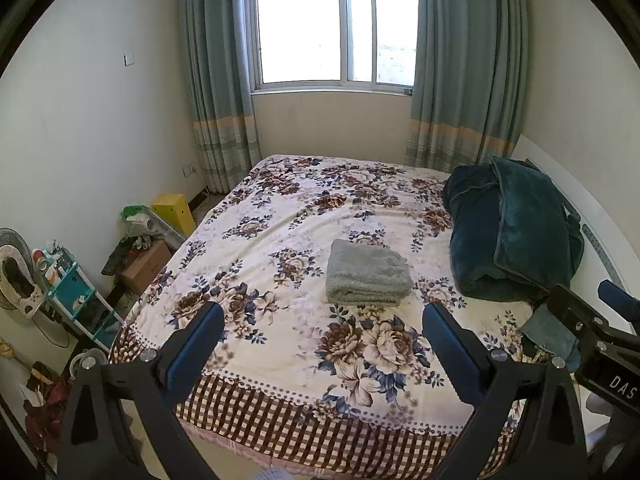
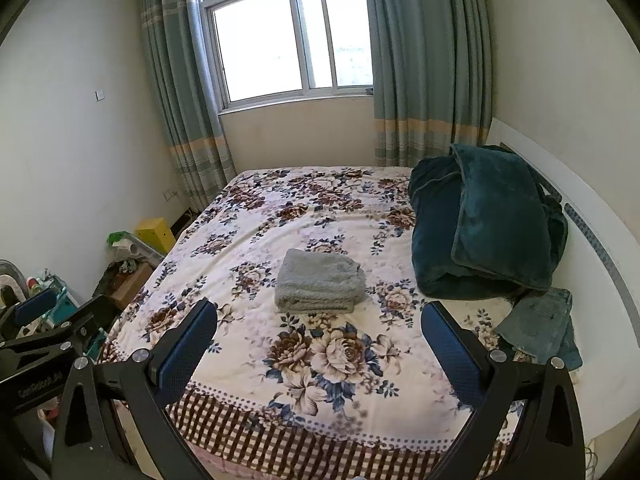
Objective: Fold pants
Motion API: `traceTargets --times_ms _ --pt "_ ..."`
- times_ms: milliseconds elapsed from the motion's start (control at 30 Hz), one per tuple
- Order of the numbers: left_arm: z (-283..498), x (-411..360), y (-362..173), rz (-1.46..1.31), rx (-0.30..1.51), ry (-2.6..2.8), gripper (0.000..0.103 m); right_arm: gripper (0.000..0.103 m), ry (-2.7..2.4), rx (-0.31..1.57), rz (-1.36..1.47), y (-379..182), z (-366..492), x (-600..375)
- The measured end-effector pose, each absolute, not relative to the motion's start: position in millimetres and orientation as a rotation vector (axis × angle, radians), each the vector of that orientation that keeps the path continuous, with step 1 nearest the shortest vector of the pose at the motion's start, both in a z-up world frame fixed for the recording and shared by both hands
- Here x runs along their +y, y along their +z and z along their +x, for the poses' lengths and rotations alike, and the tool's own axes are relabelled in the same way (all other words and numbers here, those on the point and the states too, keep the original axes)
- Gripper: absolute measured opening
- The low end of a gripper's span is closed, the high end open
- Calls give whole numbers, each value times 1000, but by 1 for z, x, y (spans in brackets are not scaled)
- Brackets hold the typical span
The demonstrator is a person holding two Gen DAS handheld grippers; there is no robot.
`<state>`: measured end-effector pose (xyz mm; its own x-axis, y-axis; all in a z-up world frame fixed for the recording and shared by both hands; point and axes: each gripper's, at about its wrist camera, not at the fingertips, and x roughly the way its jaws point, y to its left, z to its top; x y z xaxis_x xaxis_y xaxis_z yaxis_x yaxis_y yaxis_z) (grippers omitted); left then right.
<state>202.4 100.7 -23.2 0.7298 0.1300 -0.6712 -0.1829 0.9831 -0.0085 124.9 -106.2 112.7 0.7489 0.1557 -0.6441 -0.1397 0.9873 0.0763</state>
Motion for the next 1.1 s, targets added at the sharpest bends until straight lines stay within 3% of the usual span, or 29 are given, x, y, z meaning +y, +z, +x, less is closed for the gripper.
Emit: traceTargets --times_ms 1100 --pt "206 99 -14 -53 716 162 101 103 172 705 29 110 130 -105"
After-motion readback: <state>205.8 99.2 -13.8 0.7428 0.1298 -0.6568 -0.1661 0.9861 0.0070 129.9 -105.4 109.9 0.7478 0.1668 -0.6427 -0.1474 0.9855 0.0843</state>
